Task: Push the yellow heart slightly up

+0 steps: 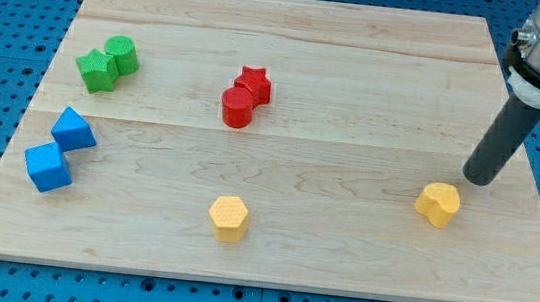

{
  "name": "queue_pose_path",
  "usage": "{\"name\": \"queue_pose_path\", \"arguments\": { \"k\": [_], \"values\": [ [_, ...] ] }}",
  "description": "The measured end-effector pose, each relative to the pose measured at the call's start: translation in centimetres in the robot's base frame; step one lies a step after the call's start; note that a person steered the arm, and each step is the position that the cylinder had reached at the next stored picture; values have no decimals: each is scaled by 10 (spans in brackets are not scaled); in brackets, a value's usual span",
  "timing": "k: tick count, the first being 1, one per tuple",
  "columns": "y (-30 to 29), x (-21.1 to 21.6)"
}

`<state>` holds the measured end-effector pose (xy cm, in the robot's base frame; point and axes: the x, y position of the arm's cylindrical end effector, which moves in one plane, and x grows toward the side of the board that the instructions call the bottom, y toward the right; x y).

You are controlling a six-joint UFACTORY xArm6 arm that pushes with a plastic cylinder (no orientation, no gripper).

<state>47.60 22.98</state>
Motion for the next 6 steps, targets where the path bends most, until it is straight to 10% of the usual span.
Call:
{"name": "queue_pose_path", "arguments": {
  "k": [6],
  "values": [
    [-30, 92]
  ]
}}
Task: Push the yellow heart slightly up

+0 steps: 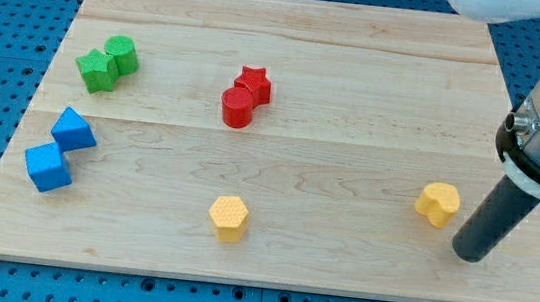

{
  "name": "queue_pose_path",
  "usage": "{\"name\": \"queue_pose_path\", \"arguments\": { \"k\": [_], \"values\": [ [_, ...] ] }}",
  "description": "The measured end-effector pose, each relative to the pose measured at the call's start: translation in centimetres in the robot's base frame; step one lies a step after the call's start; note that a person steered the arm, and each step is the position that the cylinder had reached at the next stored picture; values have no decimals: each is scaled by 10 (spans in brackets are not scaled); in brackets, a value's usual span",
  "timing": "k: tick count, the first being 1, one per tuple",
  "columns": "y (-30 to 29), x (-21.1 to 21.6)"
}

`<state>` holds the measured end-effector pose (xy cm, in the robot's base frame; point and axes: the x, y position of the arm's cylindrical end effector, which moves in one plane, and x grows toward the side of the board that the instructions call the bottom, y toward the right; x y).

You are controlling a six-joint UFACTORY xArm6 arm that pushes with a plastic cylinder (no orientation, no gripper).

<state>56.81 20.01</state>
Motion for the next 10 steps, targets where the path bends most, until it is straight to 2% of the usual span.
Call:
{"name": "queue_pose_path", "arguments": {
  "k": [2, 3, 4, 5, 6, 7, 8, 10],
  "values": [
    [-22, -35],
    [-30, -32],
    [-66, -25],
    [-28, -36],
    [2, -16],
    [57, -26],
    [63, -42],
    [5, -48]
  ]
}}
